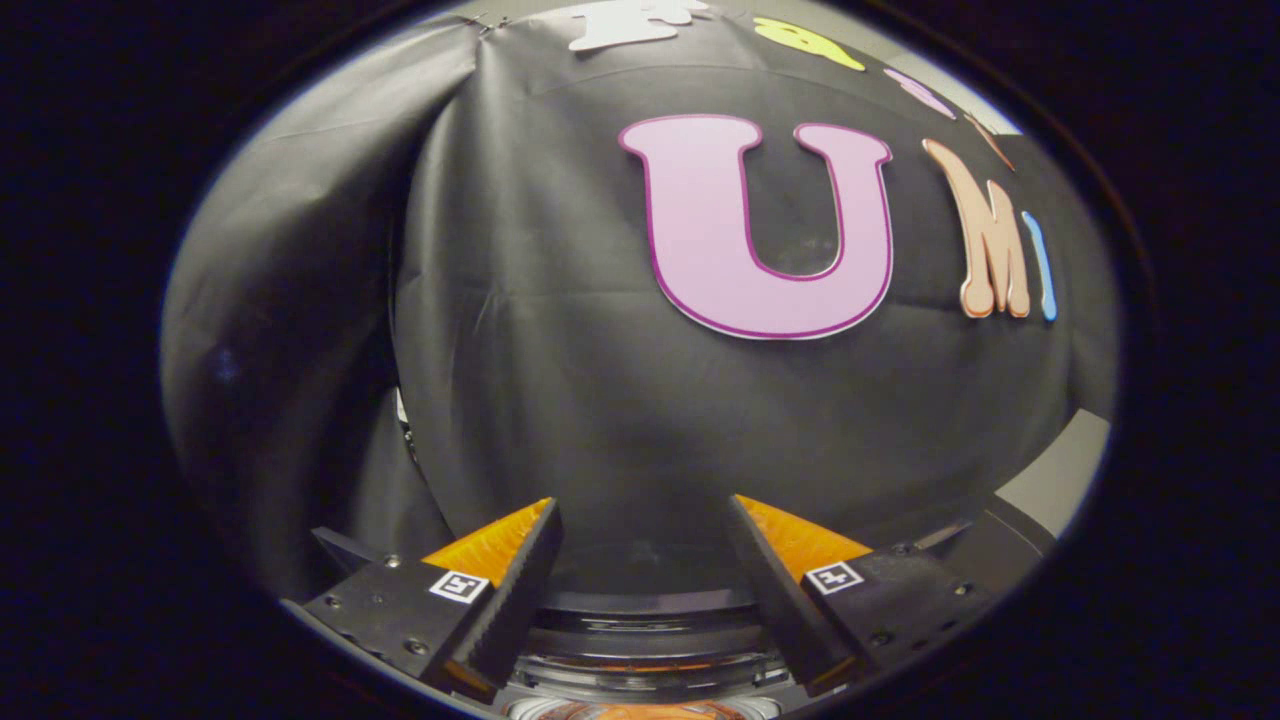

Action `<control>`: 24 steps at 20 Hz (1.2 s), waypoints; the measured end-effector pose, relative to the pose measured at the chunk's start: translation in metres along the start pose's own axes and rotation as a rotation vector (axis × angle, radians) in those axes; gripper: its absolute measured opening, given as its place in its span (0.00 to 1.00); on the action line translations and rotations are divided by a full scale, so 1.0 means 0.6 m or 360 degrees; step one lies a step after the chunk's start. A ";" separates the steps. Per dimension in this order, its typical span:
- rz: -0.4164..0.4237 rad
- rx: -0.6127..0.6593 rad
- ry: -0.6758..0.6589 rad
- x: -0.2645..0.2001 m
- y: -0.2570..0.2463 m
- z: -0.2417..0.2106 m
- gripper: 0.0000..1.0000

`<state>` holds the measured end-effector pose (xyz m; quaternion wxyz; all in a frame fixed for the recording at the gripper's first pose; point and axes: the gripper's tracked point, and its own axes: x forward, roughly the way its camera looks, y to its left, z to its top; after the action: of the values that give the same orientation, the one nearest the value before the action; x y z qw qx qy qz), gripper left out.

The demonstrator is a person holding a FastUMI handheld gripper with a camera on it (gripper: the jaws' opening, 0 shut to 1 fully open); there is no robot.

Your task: Put the clothes into the washing machine and then close the washing machine lid.

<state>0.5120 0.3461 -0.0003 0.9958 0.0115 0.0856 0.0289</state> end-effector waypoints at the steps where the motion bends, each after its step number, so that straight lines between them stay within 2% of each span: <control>1: -0.0005 0.0006 -0.0008 -0.004 -0.002 -0.001 0.99; 8: -0.0069 0.0004 -0.0102 -0.056 -0.016 0.003 1.00; 12: -0.0048 0.0003 -0.0078 -0.080 -0.012 -0.004 1.00; 24: -0.0022 0.0004 -0.0203 -0.085 -0.009 0.006 1.00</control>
<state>0.4629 0.3377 0.0117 0.9994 0.0141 0.0221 0.0210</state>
